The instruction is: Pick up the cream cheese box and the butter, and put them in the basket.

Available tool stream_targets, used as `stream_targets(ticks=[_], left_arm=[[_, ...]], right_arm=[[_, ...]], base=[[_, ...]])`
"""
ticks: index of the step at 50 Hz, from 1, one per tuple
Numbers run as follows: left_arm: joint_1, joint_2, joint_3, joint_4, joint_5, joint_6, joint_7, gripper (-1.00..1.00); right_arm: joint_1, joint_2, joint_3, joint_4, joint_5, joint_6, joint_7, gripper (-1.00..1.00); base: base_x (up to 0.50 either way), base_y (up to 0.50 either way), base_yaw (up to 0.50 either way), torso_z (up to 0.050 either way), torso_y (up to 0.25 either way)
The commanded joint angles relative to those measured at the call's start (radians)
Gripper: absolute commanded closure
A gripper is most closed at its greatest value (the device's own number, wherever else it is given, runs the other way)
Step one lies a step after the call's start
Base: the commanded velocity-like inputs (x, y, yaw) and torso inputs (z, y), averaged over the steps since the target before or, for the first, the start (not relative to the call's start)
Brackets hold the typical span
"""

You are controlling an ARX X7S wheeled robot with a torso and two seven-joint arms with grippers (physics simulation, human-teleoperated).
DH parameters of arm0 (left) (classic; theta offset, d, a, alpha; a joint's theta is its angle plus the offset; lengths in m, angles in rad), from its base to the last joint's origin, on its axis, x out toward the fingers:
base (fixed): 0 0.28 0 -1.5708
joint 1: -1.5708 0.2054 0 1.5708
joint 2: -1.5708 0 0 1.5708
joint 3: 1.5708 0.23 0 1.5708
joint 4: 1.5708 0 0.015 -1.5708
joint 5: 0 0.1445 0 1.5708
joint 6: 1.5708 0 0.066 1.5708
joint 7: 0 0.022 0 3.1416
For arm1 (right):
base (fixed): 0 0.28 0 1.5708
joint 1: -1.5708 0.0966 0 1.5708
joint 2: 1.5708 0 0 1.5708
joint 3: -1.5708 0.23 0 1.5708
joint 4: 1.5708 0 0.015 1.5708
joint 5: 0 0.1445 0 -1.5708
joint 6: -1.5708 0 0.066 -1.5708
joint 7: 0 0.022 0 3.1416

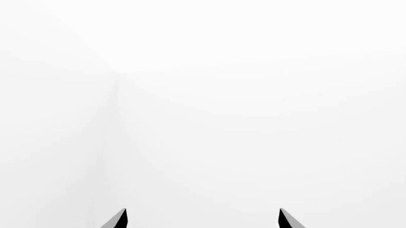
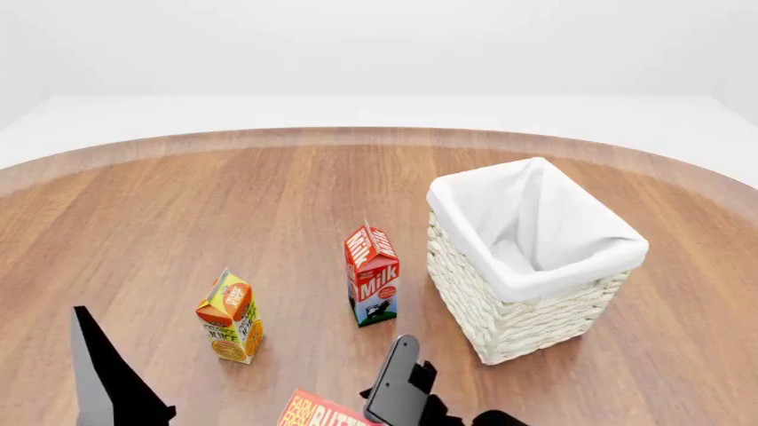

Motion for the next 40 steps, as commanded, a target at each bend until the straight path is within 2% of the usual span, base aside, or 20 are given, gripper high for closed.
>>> stream_targets(ticks=[1,17,18,40], left_arm=[[0.001,-0.002,0.0,0.002,0.0,0.0,-0.003,-1.0],[-0.002,-0.006,0.001,0.002,-0.002,-0.001,-0.007,-1.0],[-0.002,-0.006,0.002,0.0,-0.003,0.0,-0.007,-1.0],[-0.003,-0.011,-0.001,-0.008,-0.007,0.006,-0.014,-1.0]], right_arm=[[0.013,-0.022,-0.018,0.057,-0.013,-0.003,-0.007,-1.0],[0.027,-0.051,-0.056,0.134,-0.039,-0.003,-0.014,-1.0],[0.026,-0.051,-0.056,0.136,-0.037,-0.007,-0.016,1.0],[0.024,-0.056,-0.074,0.15,-0.038,-0.027,-0.032,1.0]], base=[[0.0,0.0,0.0,0.0,0.0],[0.0,0.0,0.0,0.0,0.0],[0.0,0.0,0.0,0.0,0.0],[0.0,0.0,0.0,0.0,0.0]])
